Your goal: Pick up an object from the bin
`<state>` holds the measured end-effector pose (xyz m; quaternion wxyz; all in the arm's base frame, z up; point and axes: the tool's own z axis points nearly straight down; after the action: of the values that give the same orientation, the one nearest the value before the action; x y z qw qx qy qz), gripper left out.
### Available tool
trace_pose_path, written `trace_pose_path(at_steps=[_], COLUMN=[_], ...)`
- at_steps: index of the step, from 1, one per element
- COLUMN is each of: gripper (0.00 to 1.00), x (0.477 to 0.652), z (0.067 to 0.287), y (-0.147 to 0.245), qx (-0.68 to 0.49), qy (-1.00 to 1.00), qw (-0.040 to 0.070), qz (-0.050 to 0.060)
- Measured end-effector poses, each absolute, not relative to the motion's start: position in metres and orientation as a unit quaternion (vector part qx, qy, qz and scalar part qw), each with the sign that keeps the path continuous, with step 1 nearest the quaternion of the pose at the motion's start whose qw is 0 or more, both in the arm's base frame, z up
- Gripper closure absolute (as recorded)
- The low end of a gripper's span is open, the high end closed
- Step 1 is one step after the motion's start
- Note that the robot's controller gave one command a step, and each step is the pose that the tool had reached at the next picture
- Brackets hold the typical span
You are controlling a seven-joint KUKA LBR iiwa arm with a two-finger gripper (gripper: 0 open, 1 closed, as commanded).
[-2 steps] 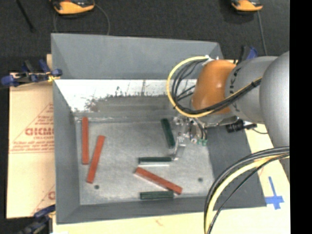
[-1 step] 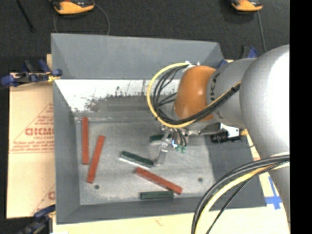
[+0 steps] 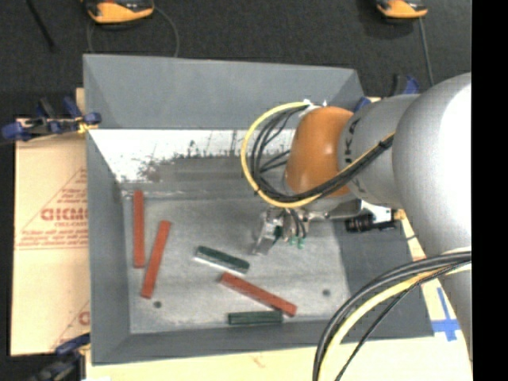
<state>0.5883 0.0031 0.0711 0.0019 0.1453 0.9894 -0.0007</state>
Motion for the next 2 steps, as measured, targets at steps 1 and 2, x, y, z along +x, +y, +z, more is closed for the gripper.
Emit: trace_pose_path(at_steps=[1, 2], gripper=[0.0, 0.0], x=[0.588, 0.571], z=[0.071, 0.099], y=[0.003, 0.098], qx=[0.144, 0.141], qy=[0.99, 0.99], qw=[0.001, 0.002], qz=[-0.001, 0.003])
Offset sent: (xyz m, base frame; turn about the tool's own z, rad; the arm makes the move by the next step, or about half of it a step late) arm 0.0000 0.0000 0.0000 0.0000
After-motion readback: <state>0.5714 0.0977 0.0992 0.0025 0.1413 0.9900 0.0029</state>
